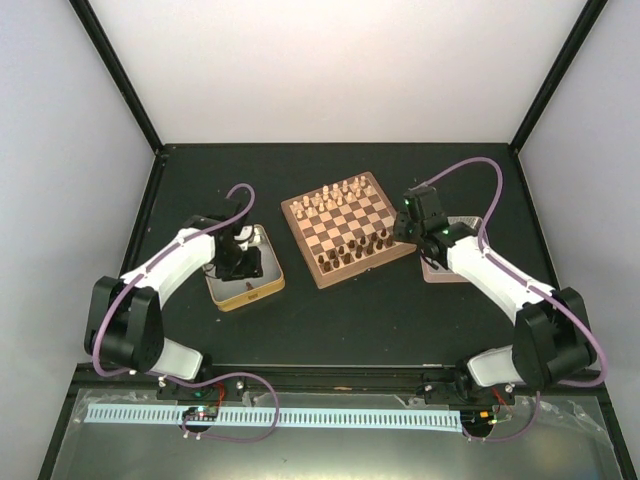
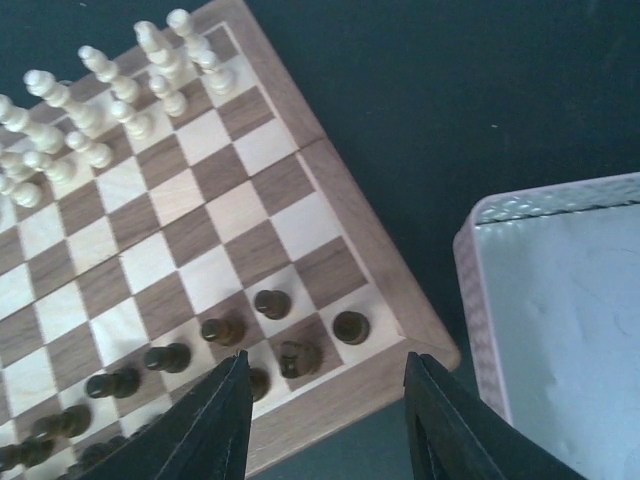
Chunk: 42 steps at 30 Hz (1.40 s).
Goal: Set up the chess pieces on the board
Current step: Adjust the storage box at the center of the board.
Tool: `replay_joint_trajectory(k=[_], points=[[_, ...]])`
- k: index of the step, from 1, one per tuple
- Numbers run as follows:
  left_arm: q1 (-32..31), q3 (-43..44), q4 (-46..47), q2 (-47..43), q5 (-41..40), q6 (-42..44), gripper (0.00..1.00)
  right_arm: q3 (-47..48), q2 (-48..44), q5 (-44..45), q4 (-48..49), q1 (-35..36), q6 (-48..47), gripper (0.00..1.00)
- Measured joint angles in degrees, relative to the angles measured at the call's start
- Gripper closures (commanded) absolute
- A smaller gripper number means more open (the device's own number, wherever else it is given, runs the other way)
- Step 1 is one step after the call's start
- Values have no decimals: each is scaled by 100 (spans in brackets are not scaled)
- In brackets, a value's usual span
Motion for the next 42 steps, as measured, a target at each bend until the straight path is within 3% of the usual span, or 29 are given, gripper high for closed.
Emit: replay_joint_trajectory(k=[4,8,10,12,17,22,28,34,38,42], points=[[0,358,-118,46,-280,415,36,138,188,254,-291,0,-42,57],[7,1091,-11,295,-997,979,15,566,494,398,-654,2,-197,56],[31,1360,103,479,-1340,1248,15,717,527,470,-763,0,-299,56],[79,1558,210,723,-1628,1482,18,824,527,540,-835,0,-372,56],[238,1803,306,1471,-1993,1943,35,901,527,647,-866,0,-481,56],[374,1917,297,1954,-2081,2210,38,903,527,758,-863,0,-549,57],[485,2463,291,2393,-2199,2319,52,990,568,754,-868,0,-584,59],[566,2542,313,2625,-2214,2328,72,1019,577,719,-876,0,-586,60],[662,2524,330,2623,-2245,2302,79,1158,664,673,-920,0,-590,60],[708,2393,369,2544,-2323,2192,79,1342,857,590,-951,0,-614,62]])
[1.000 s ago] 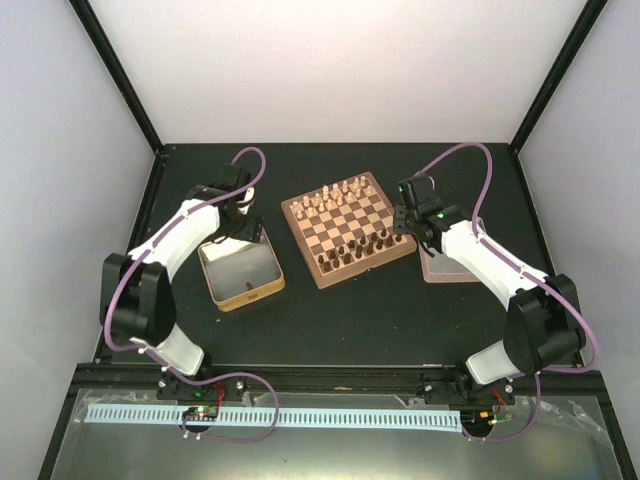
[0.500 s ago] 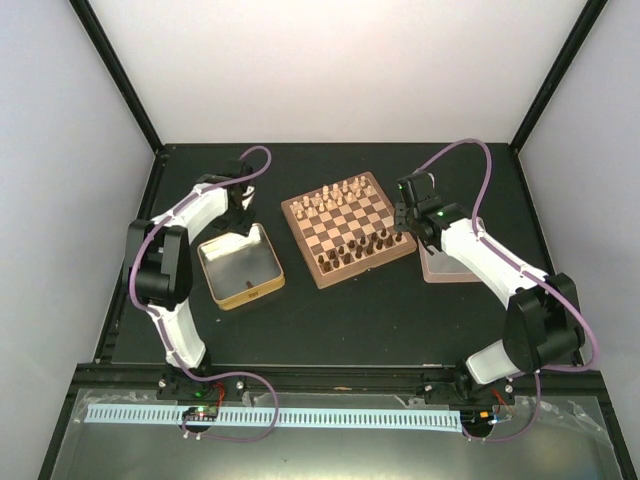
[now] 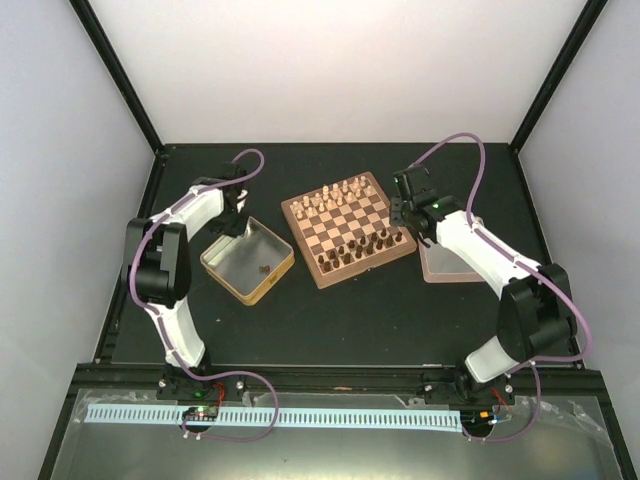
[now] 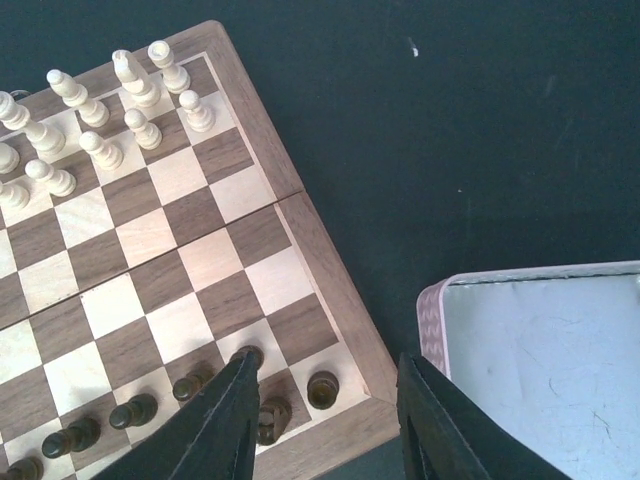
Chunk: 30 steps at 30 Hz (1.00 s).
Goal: Set up the chess pieces on the board
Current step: Adjust the storage box at the center of the board, then pick up the chess piece from the storage box.
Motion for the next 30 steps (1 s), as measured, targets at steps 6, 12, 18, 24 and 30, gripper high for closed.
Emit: replay_joint_trajectory(k=[6,12,18,24,30], points=[[122,-393,-68,-291,-66,-238,85,188,225,-140,-70,0,-103,63],[321,-846,-339,-682,-129,-695,75,413,446,-284,-92,0,-166,65],[352,-988,-610,-1016,28,-1130,59,417,470,-442,-118,0,-164,65],[297,-807,-691,-1775,662,-1373,54,417,470,-485,-146,0,-138,65],[-205,-754,-509,-2004,1292,-1276,57,402,468,-483,-146,0,-98,65]])
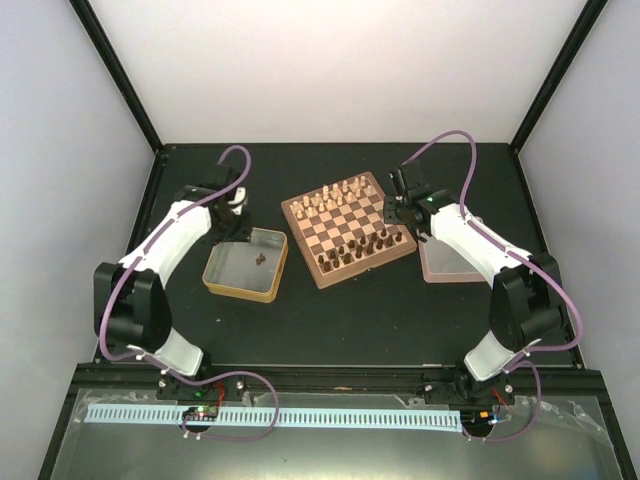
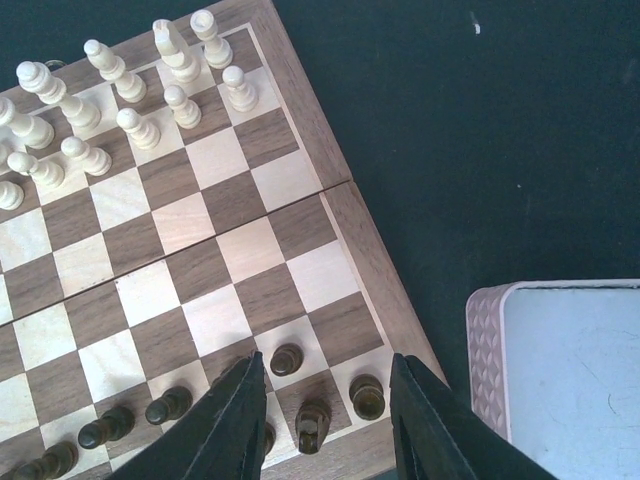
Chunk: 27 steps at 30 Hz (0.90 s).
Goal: Set up the chess pieces on the board
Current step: Pick up the chess piece from the storage box.
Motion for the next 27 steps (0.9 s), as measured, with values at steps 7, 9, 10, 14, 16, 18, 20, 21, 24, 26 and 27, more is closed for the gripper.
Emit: replay_joint_trajectory(k=[7,9,10,14,16,18,20,21,24,26,27], points=[[-470,2,264,855,328,319,64,-118,-28,2,13,0,24,66],[-555,7,293,1123,352,428,63,-125,-28,2,17,0,26,66],[-595,11,306,1250,350,481,63,-125,-28,2,24,0,24,66],[-702,109,306,1624,260,643,65,-125,-28,4,61,0,24,67],[-713,173,308,1729,201,715,67,-125,-28,4,63,0,24,67],[-717,219,317,1786,131,758,69,-125,-28,4,68,0,26,68],[-734,254,332,1825,92,809,70,-125,-28,4,68,0,26,68],[-739,258,345,1843,85,831,70,-127,-28,4,68,0,28,68],[-739,258,352,1928,44,879,70,-127,-31,4,68,0,44,68],[-741,258,354,1982,20,901,70,-133,-31,4,68,0,61,68],[-741,258,356,2009,7,914,72,-138,-31,4,68,0,68,68]])
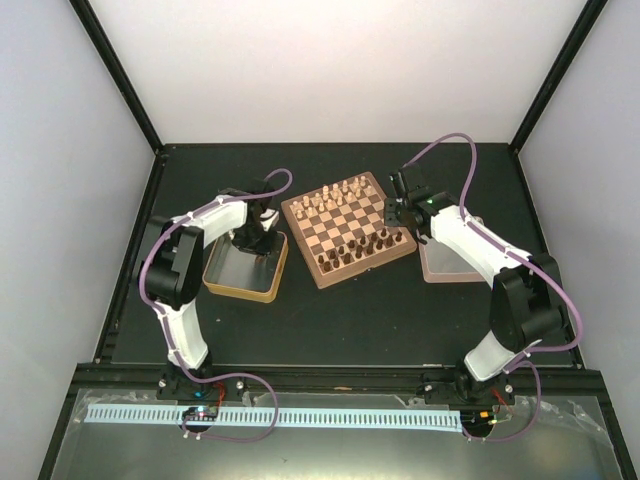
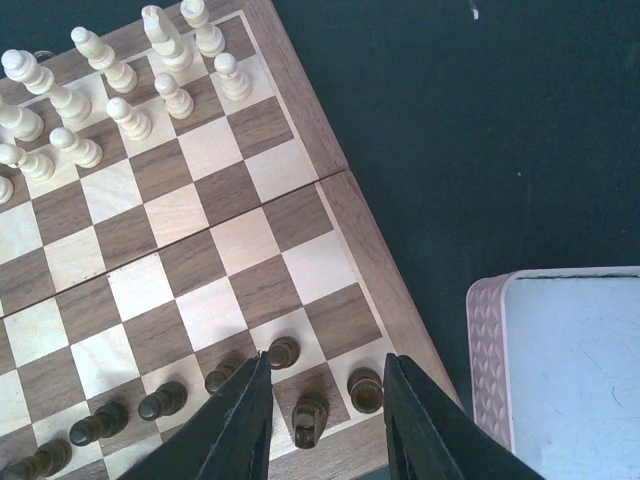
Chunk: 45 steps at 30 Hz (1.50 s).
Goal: Set up the chess pieces on the board
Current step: Pick up the chess piece from the storage box, then place the chess piece on the chessboard.
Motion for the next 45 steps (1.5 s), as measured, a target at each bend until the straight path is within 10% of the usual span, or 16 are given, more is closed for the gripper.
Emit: replay_joint_trajectory(k=[31,45], points=[[-2,-149,157,-4,-63,-103,89,-140,-345,-592,162,0,125,65],[-2,546,964,-2345,1580,-3049,85,74,-442,-2695,1749,321,-212,40]])
